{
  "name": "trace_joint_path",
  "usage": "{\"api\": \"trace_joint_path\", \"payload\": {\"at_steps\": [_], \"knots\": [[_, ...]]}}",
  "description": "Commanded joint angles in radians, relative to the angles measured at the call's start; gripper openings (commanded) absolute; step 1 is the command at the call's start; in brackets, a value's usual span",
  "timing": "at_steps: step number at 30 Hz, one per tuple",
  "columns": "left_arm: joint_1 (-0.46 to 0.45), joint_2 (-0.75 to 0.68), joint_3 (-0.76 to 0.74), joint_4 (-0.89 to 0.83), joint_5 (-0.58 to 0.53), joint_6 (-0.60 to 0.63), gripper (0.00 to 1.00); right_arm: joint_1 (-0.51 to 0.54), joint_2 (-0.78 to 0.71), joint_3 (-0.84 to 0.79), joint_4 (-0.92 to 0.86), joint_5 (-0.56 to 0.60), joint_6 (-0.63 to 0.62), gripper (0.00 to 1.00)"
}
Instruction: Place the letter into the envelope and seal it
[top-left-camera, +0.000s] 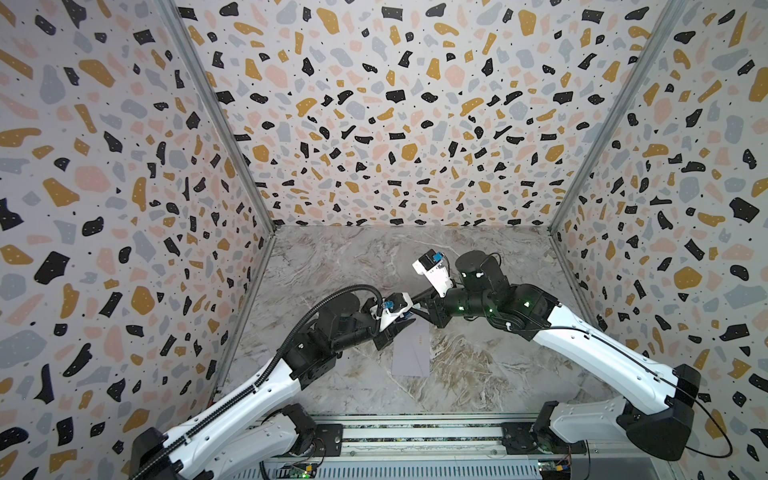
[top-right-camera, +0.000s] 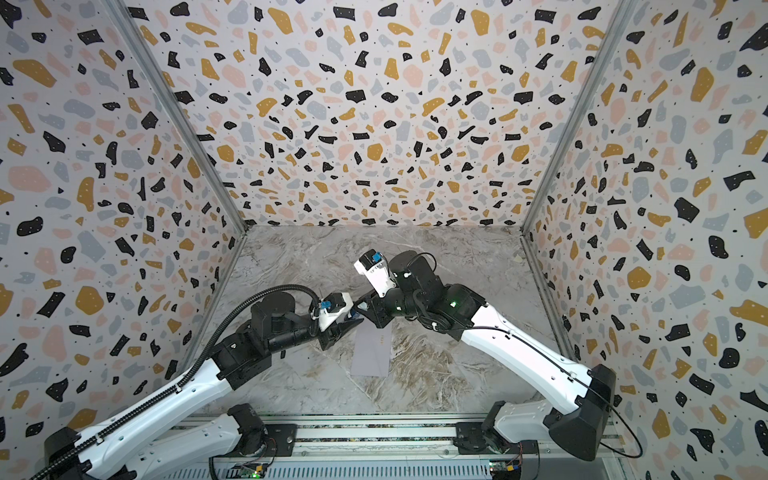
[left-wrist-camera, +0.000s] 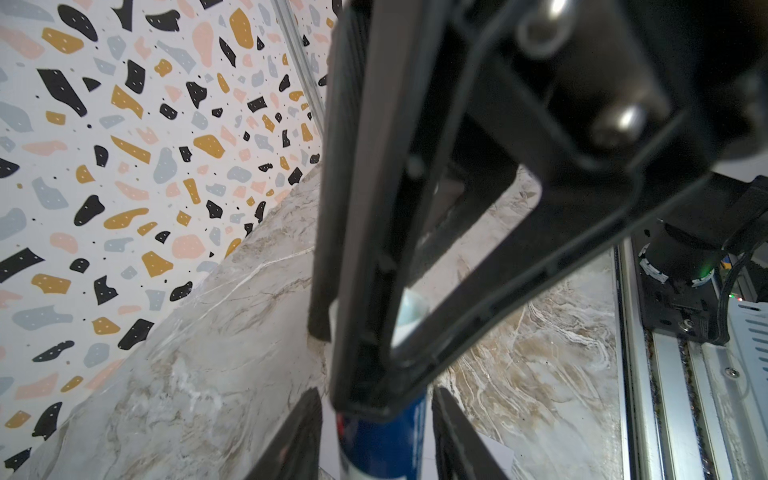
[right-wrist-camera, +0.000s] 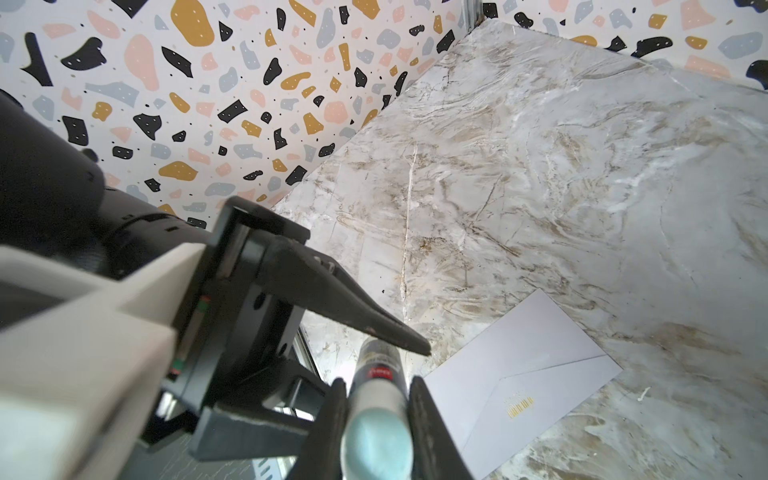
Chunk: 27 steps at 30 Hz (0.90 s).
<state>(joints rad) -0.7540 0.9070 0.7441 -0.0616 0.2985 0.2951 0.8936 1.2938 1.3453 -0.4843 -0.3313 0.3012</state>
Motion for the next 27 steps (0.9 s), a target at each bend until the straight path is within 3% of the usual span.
{"api": "trace_joint_path", "payload": {"at_steps": [1,22,27], "knots": [[-0.005,-0.027,-0.031,0.071,-0.008,-0.008,0.43,-0.016,-0.053,-0.004,0.020,-0.041,-0.004,0.11],[-0.005,-0.025,-0.045,0.133,0.031,-0.007,0.37,-0.021,-0.041,-0.026,0.066,-0.132,0.025,0.11],[-0.005,-0.010,-0.038,0.132,0.044,-0.007,0.32,-0.021,-0.039,-0.030,0.072,-0.137,0.027,0.11]]}}
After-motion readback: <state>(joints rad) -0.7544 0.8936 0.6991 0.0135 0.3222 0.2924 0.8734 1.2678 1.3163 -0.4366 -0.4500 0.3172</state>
